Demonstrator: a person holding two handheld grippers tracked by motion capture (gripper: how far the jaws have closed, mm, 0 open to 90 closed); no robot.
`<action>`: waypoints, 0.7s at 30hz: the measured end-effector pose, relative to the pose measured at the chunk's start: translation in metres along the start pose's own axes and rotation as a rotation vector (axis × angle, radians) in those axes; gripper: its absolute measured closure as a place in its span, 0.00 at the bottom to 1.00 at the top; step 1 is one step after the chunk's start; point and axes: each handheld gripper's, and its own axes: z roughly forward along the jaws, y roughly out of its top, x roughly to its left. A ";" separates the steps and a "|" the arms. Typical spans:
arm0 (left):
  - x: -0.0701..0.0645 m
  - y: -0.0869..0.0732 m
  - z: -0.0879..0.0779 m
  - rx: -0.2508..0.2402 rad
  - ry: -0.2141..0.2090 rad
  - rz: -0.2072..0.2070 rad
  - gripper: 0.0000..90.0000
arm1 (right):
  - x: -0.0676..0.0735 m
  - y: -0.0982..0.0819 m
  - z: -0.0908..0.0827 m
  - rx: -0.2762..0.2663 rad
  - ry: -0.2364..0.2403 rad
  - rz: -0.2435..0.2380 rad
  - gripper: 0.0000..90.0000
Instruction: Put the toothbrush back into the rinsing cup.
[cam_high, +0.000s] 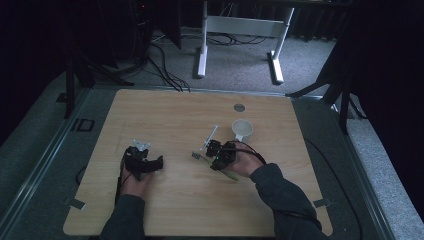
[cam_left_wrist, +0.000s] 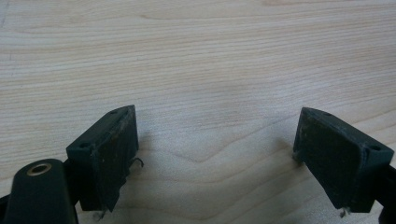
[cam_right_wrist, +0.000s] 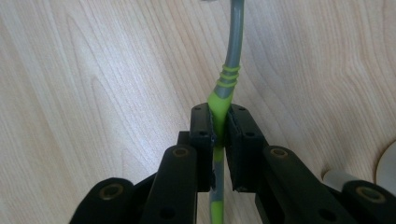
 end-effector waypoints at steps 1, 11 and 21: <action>0.000 0.000 0.000 0.000 0.000 0.000 0.16 | 0.000 -0.001 -0.001 -0.008 -0.001 0.001 0.90; 0.000 0.000 0.000 0.000 0.000 0.001 0.16 | -0.006 -0.008 -0.011 -0.073 -0.001 0.043 0.90; 0.000 0.000 0.000 0.000 0.000 0.001 0.16 | -0.009 -0.015 -0.014 -0.115 0.001 0.070 0.90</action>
